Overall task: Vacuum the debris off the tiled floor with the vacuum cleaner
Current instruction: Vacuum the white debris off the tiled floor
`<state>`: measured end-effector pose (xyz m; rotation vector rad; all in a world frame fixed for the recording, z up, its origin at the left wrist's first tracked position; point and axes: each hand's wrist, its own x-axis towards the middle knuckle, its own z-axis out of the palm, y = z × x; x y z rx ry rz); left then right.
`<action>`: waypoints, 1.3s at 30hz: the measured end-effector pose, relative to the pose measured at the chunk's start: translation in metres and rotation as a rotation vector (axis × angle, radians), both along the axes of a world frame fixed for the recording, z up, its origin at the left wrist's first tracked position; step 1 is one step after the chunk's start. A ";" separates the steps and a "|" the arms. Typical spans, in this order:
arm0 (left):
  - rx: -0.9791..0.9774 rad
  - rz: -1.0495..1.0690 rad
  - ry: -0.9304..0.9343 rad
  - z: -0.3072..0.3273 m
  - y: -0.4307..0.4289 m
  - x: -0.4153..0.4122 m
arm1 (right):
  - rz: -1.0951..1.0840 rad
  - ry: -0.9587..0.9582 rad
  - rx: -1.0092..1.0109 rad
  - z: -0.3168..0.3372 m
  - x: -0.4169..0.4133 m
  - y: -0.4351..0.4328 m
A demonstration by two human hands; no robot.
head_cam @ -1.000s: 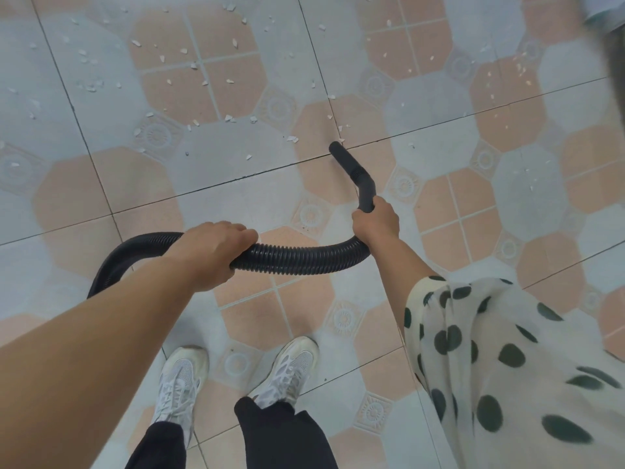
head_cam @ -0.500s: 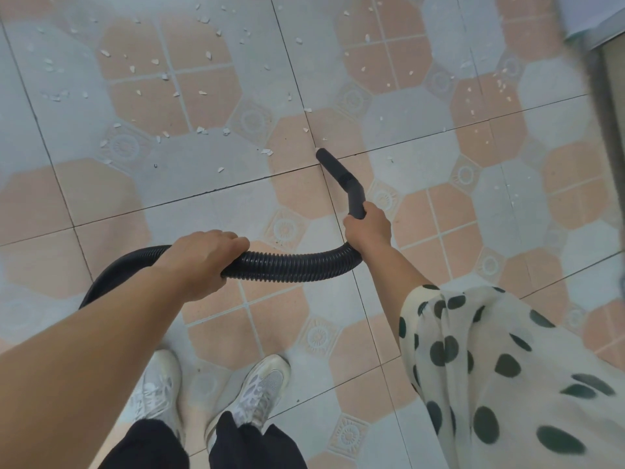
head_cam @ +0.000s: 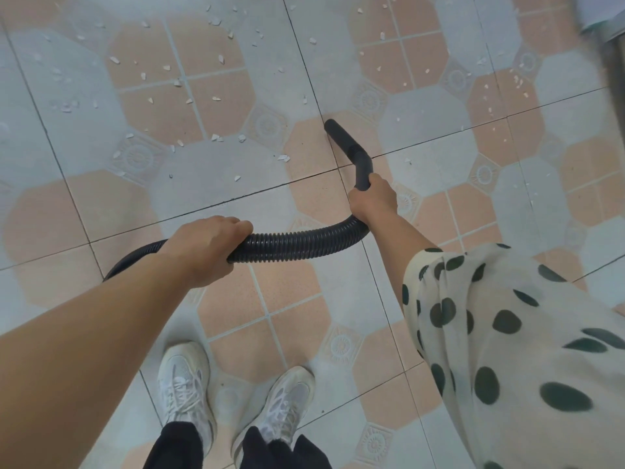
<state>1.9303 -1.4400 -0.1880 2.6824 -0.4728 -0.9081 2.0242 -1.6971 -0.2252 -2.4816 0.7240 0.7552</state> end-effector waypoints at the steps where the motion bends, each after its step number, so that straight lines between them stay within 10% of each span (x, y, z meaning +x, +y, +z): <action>1: -0.001 0.000 -0.005 -0.002 0.005 0.003 | 0.006 -0.005 0.001 -0.002 0.004 0.006; 39: -0.042 -0.071 0.099 0.010 0.053 -0.061 | 0.232 0.079 0.057 0.022 -0.087 0.043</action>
